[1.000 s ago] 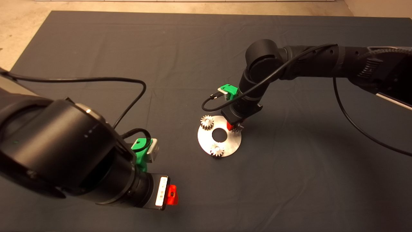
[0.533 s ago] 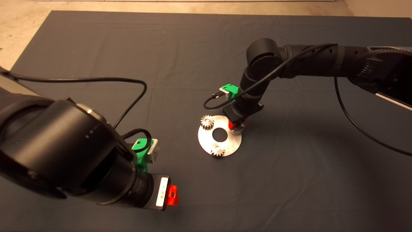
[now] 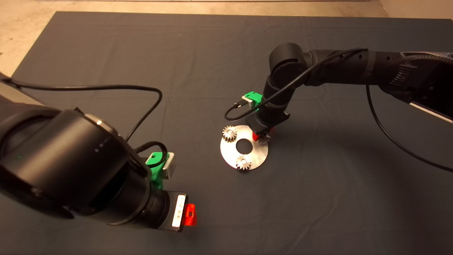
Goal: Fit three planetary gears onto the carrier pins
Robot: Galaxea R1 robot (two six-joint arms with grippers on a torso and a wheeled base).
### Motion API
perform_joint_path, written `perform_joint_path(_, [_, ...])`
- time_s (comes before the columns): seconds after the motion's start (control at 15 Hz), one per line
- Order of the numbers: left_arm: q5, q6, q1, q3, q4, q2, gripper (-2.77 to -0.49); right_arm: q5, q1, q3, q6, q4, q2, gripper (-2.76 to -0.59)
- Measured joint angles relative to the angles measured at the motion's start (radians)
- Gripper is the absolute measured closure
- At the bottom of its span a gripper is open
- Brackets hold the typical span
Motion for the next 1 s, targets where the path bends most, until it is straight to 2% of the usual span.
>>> perform_joint_path(0.13, [0.0, 0.0, 0.0, 0.0, 0.0, 0.0, -2.62, -0.011, 0.007, 0.0, 0.0, 0.0, 0.009, -1.07])
perform_joint_path(0.47, [0.0, 0.0, 0.0, 0.0, 0.0, 0.0, -2.62, -0.026, 0.007, 0.0, -0.006, -0.003, 0.02, -1.08])
perform_joint_path(0.8, [0.0, 0.0, 0.0, -0.003, 0.0, 0.0, -2.62, -0.026, 0.007, 0.003, -0.01, -0.003, 0.02, -1.18])
perform_joint_path(1.0, [0.0, 0.0, 0.0, -0.003, 0.0, 0.005, -2.62, -0.023, 0.017, 0.006, -0.011, -0.002, 0.022, -1.25])
